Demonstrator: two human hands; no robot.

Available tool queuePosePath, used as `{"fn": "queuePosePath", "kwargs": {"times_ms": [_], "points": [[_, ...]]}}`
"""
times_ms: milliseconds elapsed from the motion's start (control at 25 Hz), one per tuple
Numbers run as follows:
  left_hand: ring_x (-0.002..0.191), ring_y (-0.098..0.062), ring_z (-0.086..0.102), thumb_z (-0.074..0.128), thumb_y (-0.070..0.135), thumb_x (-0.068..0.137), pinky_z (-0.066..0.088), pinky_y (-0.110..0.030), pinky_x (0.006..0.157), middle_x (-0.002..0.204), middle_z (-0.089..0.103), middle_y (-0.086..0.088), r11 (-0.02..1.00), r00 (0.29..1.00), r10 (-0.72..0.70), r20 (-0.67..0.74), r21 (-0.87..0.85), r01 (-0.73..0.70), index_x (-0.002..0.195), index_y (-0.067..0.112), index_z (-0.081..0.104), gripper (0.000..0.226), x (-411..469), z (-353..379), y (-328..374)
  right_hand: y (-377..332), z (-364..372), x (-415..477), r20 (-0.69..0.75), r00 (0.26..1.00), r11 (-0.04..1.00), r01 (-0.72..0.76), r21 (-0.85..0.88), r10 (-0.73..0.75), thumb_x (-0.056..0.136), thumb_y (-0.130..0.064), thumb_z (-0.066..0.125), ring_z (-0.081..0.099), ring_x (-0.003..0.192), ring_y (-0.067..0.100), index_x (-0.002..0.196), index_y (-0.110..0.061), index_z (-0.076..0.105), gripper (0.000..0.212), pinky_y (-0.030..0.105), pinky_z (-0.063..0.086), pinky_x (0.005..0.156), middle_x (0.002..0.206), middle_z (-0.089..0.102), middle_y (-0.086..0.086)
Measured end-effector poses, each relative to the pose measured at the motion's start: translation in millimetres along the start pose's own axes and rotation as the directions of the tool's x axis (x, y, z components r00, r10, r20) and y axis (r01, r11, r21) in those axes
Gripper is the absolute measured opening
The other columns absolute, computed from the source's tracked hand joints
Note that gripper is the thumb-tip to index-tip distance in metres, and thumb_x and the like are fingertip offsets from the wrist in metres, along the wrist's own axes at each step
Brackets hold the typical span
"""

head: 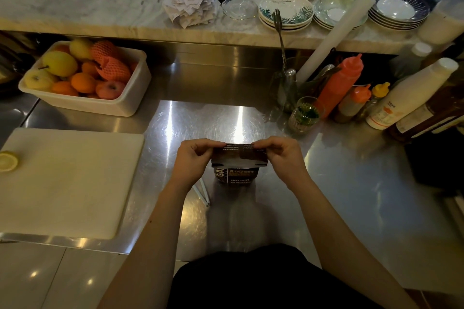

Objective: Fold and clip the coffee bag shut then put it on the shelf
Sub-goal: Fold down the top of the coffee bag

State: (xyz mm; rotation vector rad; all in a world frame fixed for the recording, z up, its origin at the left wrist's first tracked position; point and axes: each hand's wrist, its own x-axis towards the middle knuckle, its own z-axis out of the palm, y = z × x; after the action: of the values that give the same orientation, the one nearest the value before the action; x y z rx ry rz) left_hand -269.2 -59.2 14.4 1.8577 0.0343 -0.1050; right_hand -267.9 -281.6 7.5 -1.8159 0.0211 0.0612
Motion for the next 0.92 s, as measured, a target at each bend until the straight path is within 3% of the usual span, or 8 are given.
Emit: {"fn": "queuePosePath", "kwargs": {"times_ms": [240, 360, 440, 520, 800, 920], "points": [[0.094, -0.007, 0.070, 0.043, -0.008, 0.093, 0.054, -0.019, 0.082, 0.095, 0.074, 0.002, 0.990, 0.998, -0.064, 0.005, -0.128, 0.064, 0.091, 0.021, 0.075, 0.043, -3, 3, -1, 3, 1, 1, -0.010, 1.000, 0.998, 0.009, 0.065, -0.009, 0.080, 0.020, 0.056, 0.071, 0.086, 0.008, 0.075, -0.013, 0.071, 0.037, 0.020, 0.057, 0.081, 0.087, 0.072, 0.003], [0.095, -0.013, 0.070, 0.047, 0.000, 0.093, 0.055, -0.023, 0.084, 0.094, 0.075, -0.002, 0.976, 0.995, -0.098, 0.002, -0.194, 0.097, 0.090, 0.018, 0.076, 0.034, -1, 2, 3, 5, 2, 1, -0.046, 0.998, 0.997, 0.045, 0.069, -0.042, 0.077, 0.021, 0.058, 0.071, 0.083, 0.006, 0.076, -0.013, 0.072, 0.037, 0.019, 0.056, 0.080, 0.086, 0.071, 0.002], [0.091, -0.015, 0.072, 0.065, 0.008, 0.088, 0.057, -0.023, 0.081, 0.093, 0.076, -0.005, 0.984, 0.996, -0.092, 0.019, -0.153, 0.094, 0.091, 0.014, 0.076, 0.013, -1, 3, 4, 7, 3, 0, -0.055, 0.997, 0.997, 0.065, 0.041, -0.063, 0.078, 0.019, 0.060, 0.070, 0.083, 0.004, 0.079, -0.010, 0.072, 0.032, 0.018, 0.056, 0.080, 0.087, 0.071, 0.002], [0.086, -0.014, 0.073, 0.077, 0.008, 0.078, 0.058, -0.022, 0.075, 0.090, 0.075, -0.006, 0.989, 0.995, -0.096, 0.002, -0.117, 0.095, 0.090, 0.010, 0.075, 0.013, -2, 5, 4, 6, 2, 1, -0.036, 0.997, 0.997, 0.072, 0.004, -0.072, 0.079, 0.017, 0.060, 0.070, 0.085, 0.001, 0.081, -0.009, 0.073, 0.029, 0.017, 0.055, 0.080, 0.091, 0.071, 0.003], [0.078, -0.013, 0.072, 0.079, 0.007, 0.075, 0.058, -0.023, 0.069, 0.083, 0.074, -0.003, 0.996, 0.986, -0.083, -0.147, -0.038, 0.078, 0.085, 0.013, 0.073, 0.013, -1, 18, 1, -6, -7, -1, 0.074, 0.997, 0.996, 0.031, -0.086, -0.024, 0.083, 0.012, 0.056, 0.067, 0.087, -0.005, 0.091, -0.009, 0.074, 0.029, 0.010, 0.052, 0.075, 0.092, 0.071, -0.004], [0.081, -0.012, 0.072, 0.077, 0.010, 0.077, 0.059, -0.023, 0.072, 0.086, 0.074, -0.003, 0.998, 0.984, -0.061, -0.167, -0.006, 0.061, 0.095, 0.014, 0.069, 0.020, 0, 20, -1, -10, -2, -1, 0.077, 0.997, 0.994, 0.021, -0.104, -0.013, 0.084, 0.007, 0.053, 0.067, 0.094, 0.002, 0.105, -0.016, 0.070, 0.036, 0.017, 0.054, 0.084, 0.096, 0.070, -0.005]]}}
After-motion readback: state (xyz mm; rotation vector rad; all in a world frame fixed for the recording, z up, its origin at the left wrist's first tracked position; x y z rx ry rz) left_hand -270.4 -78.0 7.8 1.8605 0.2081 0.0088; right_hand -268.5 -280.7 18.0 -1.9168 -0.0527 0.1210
